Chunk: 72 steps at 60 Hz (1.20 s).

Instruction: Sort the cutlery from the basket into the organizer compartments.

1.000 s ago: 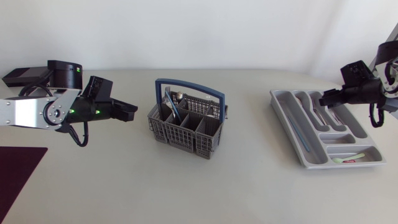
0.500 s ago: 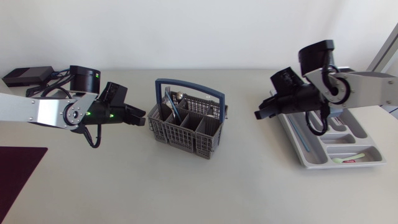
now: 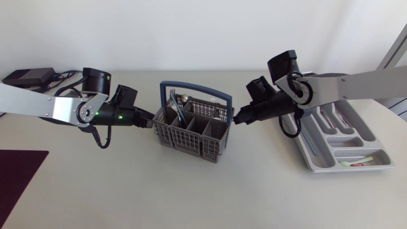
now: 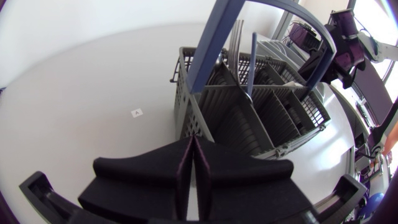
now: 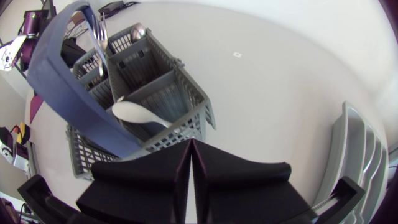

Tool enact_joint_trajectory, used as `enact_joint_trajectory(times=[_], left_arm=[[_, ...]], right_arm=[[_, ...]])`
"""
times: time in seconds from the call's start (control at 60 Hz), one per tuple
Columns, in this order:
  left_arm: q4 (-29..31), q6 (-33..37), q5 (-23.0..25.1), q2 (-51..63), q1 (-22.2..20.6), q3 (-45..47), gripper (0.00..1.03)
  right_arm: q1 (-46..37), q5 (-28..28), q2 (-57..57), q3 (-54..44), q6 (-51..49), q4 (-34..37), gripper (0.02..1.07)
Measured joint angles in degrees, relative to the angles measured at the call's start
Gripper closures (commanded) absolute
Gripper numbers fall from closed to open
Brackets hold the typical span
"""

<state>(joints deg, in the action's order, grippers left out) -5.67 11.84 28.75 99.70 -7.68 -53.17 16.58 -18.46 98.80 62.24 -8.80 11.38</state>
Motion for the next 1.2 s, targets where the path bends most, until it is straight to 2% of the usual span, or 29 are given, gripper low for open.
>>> enact_joint_trajectory(times=[0.417,0.667,1.0,1.2], left_arm=[[1.5,0.0,1.6,-5.2,-0.1,4.4,1.0],[2.1,0.0,2.3,-9.1,-1.1,8.3,1.0],[4.2,0.0,2.3,-11.6,-4.1,10.1,1.0],[4.5,0.2,2.3,-12.9,-3.7,10.1,0.97]], right_arm=[[-0.2,-2.3,5.3,7.2,2.4,2.4,1.02],[-0.1,-2.4,4.9,7.0,2.6,3.3,1.02],[-0.4,-2.5,-1.0,3.2,2.6,3.9,1.02],[-0.6,-0.6,-2.9,1.1,2.6,3.7,1.01]])
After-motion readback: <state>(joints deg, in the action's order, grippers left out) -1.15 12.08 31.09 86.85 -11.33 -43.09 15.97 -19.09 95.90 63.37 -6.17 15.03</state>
